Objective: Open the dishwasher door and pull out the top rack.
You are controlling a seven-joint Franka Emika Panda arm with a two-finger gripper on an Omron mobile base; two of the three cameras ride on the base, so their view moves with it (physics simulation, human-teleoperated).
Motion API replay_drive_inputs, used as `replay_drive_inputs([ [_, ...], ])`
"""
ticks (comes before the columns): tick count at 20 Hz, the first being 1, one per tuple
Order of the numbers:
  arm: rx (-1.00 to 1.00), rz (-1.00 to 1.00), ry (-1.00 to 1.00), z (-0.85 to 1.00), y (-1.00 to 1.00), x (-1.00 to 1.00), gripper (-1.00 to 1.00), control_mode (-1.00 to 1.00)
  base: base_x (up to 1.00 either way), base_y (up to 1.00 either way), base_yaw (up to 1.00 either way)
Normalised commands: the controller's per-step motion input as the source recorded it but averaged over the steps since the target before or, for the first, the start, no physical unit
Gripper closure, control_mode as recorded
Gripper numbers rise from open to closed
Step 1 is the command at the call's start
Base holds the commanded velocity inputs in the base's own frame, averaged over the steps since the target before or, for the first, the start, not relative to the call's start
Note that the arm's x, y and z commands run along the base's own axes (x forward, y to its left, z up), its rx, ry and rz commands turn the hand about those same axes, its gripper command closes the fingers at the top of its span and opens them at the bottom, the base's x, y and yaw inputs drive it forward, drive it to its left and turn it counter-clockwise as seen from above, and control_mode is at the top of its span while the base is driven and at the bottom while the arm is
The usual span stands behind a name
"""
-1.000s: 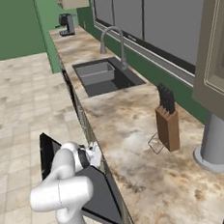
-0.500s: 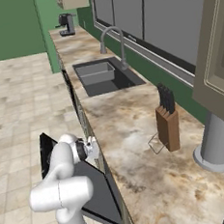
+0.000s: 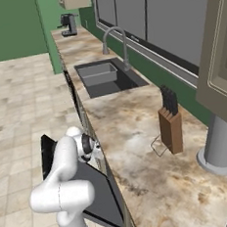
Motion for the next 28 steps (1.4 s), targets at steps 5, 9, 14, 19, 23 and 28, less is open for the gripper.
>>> replay_drive_inputs([
  [5,0.1,0.0,-0.04,-0.5,-0.4,0.05,-1.0,-1.0,0.0,0.0,0.0],
  [9,0.16,0.0,0.0,-0.61,-0.56,0.09,-1.0,-1.0,0.0,0.0,0.0],
  [14,0.14,0.0,0.02,-0.91,-0.25,0.0,-1.0,-1.0,0.0,0.0,0.0],
  [19,0.05,0.0,0.11,-0.61,0.2,-0.18,-1.0,-1.0,0.0,0.0,0.0],
  [23,0.07,0.0,0.13,-0.35,0.42,-0.41,-1.0,-1.0,0.0,0.0,0.0],
  [28,0.15,0.0,0.2,-0.17,0.4,-0.43,-1.0,-1.0,0.0,0.0,0.0],
])
